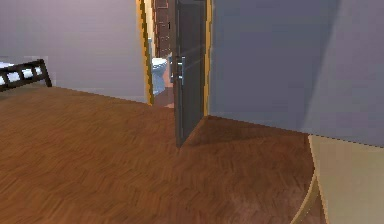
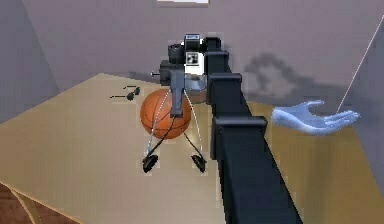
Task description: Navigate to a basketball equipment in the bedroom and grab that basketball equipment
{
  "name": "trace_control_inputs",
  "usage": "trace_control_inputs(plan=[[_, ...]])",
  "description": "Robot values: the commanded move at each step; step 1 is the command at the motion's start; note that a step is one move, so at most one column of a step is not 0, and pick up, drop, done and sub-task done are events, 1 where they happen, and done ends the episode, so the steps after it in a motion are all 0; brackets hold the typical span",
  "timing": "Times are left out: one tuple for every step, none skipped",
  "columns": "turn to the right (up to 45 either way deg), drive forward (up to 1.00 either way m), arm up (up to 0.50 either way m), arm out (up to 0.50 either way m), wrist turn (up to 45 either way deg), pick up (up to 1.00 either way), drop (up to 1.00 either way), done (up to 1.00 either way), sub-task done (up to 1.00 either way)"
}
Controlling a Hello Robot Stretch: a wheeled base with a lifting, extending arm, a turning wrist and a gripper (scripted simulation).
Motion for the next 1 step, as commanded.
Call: trace_control_inputs(plan=[[0.0,0.0,0.0,0.0,45.0,0.0,0.0,0.0,0.0]])
